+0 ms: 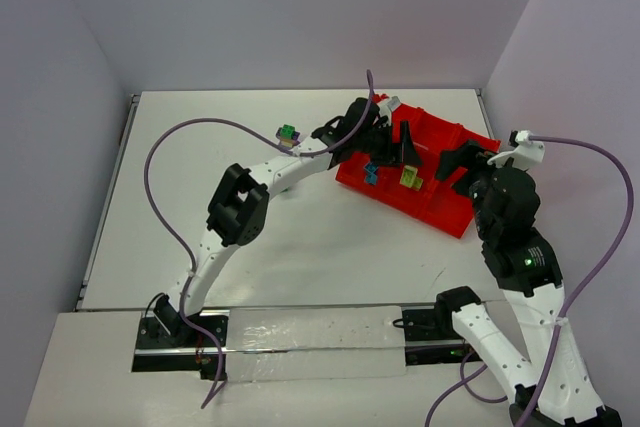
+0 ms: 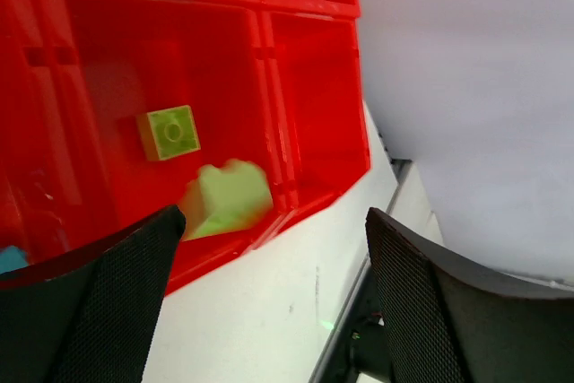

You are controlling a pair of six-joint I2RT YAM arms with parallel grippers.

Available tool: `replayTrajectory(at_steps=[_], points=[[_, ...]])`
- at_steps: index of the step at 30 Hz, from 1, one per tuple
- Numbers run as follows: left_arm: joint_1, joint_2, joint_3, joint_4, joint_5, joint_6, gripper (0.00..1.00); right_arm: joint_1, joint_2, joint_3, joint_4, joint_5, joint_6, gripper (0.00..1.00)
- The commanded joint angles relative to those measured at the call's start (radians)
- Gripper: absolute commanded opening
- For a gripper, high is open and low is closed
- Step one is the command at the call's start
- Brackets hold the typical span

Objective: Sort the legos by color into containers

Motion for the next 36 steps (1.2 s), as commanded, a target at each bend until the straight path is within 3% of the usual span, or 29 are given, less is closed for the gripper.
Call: replayTrajectory(at_steps=[1,8,12,16,18,21,24,29,36], points=[[-0.005,0.001,0.085,0.000,-0.041,-0.007,0.99,-0.006,-0.022,0.000,-0.009,0.021,-0.007,0.87],[-0.023,-0.111,0.088,-0.077,-0.156,0.084,0.99,-0.006,-0.023,-0.010,-0.006,0.012,-0.006,0.87],[-0.024,-0.320,-0.111,-0.075,-0.283,0.153,0.99,-0.006,-0.013,-0.020,0.006,-0.005,-0.009,0.87],[0.001,-0.529,-0.336,-0.157,-0.549,0.204,0.94,-0.006,0.019,-0.028,0.014,-0.057,-0.018,0.87],[0.008,-0.591,-0.411,-0.258,-0.655,0.193,0.92,-0.006,0.029,-0.038,0.027,-0.079,-0.012,0.87],[0.033,-0.690,-0.513,-0.365,-0.923,0.123,0.90,-0.006,0.039,-0.057,0.058,-0.120,-0.002,0.87],[0.064,-0.690,-0.557,-0.486,-1.046,0.043,0.95,-0.006,0.058,-0.066,0.077,-0.144,0.012,0.87],[0.085,-0.602,-0.562,-0.587,-1.117,-0.030,0.99,-0.006,0.091,-0.059,0.094,-0.194,0.021,0.87],[0.118,-0.525,-0.605,-0.552,-1.084,-0.085,0.99,-0.006,0.085,-0.062,0.076,-0.191,0.013,0.87]])
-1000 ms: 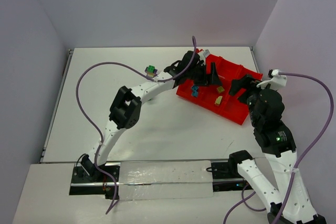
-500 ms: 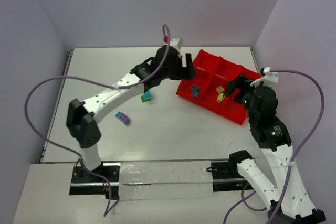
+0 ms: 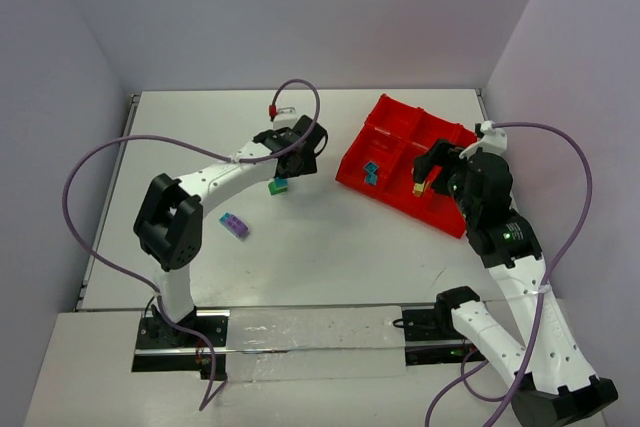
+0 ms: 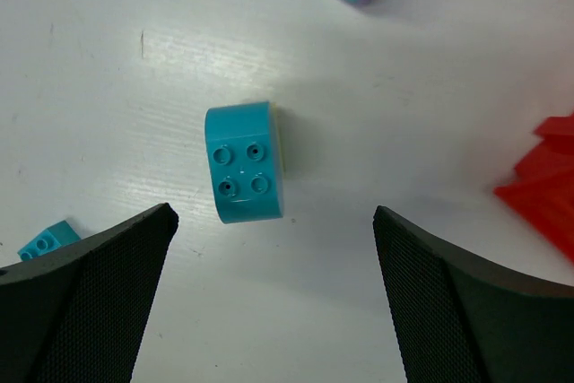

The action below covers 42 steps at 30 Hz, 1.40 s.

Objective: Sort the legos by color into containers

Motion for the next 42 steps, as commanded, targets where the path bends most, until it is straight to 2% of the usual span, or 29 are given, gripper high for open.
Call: replayTrajectory(at_steps=[1,20,24,28,31,33,37,39,42], points=[[0.022,-0.002,-0.026,0.000,-0.036,-0.062,0.99,-0.006,-0.016,0.006,0.034,-0.002,0.001,0.87],[0.073,0.057,-0.097,0.131,0.071,-0.040,0.69,-0.007,-0.016,0.003,0.040,-0.012,0.007,0.87],[0.077,0.050,-0.107,0.150,0.085,-0.033,0.54,-0.006,-0.017,0.003,0.042,-0.018,0.010,0.87],[0.095,0.030,-0.135,0.178,0.109,-0.024,0.30,-0.006,-0.017,0.005,0.042,-0.018,0.007,0.87],[0.097,-0.017,-0.131,0.180,0.126,0.031,0.03,-0.006,-0.010,0.009,0.043,-0.028,-0.007,0.87],[0.099,-0.053,-0.136,0.195,0.173,0.074,0.00,-0.006,-0.002,0.012,0.045,-0.059,-0.027,0.86],[0.118,-0.204,-0.166,0.293,0.435,0.259,0.00,-0.006,0.032,0.028,0.068,-0.236,-0.121,0.89],[0.137,-0.257,-0.163,0.317,0.735,0.377,0.00,-0.004,0.056,0.028,0.124,-0.508,-0.195,0.92],[0.145,-0.292,-0.133,0.299,0.934,0.482,0.00,0.025,0.063,0.005,0.205,-0.680,-0.251,0.91]])
